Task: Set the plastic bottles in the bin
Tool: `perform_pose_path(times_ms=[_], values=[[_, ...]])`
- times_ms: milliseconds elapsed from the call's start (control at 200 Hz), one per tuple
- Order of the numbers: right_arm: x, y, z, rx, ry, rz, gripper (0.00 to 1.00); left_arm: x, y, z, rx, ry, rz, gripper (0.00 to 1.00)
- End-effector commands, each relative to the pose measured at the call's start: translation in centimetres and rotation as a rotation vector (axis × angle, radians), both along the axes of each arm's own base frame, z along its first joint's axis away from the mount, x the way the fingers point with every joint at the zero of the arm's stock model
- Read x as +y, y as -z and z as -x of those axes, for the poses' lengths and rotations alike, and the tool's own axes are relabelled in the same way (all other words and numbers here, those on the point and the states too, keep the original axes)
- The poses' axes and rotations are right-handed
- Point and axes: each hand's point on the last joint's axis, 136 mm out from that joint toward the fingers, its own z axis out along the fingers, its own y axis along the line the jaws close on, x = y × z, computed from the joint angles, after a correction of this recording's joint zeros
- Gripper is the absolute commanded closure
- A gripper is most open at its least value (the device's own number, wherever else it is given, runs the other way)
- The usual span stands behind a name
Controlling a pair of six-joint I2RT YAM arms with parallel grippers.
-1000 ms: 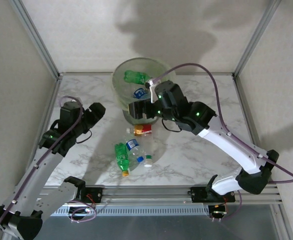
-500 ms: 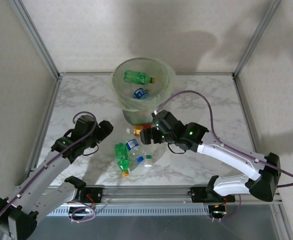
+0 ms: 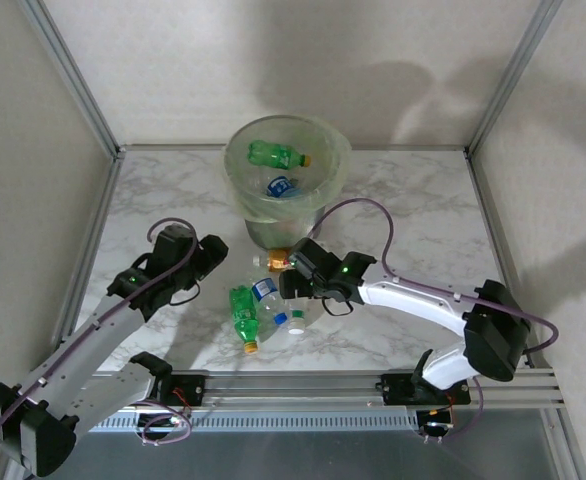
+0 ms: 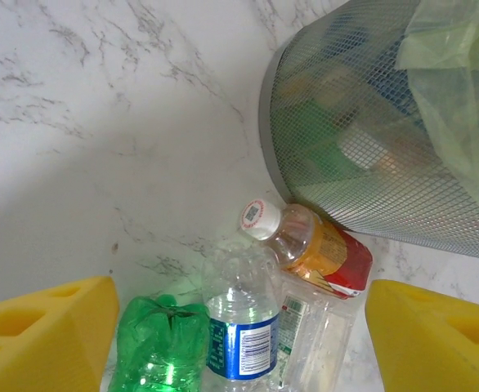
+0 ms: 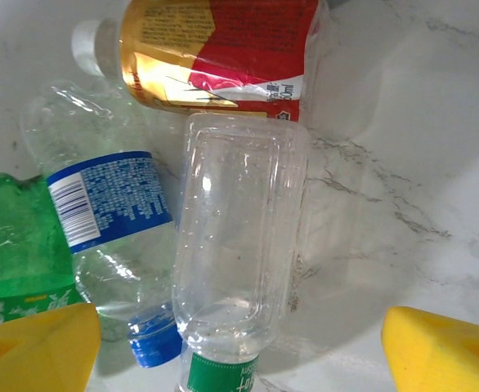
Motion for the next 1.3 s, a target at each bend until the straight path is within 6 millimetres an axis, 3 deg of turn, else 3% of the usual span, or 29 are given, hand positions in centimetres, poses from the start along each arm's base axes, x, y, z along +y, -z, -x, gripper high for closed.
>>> perform_pose_path(times_ms=[0,506,791,1177,1297], values=[[0.5,0.6,-0.4,0.0,0.036,-0.002,0.11,-0.1,-1.9,-0.8,-0.054,-0.008,0.004,0.21],[1.5,4.1,-1.6,0.067,0.075,0.096,0.09,-0.2,-2.4,-1.0,-0.072,-0.006,0.012,0.21],[1.4,5.9,-2.0,0.1,0.082,0.125,0.14,-0.3,-3.2,-1.1,-0.084,-0.002,0.013,0.21],[0.3,7.6,-1.7,0.121,0.094,0.146,0.29,-0.5,-3.8,-1.3,-0.095,0.005,0.019,0.21],[-0.1,8.2,-1.5,0.133,0.096,0.164,0.27,-0.6,-4.2,-1.5,-0.102,0.009,0.019,0.21]])
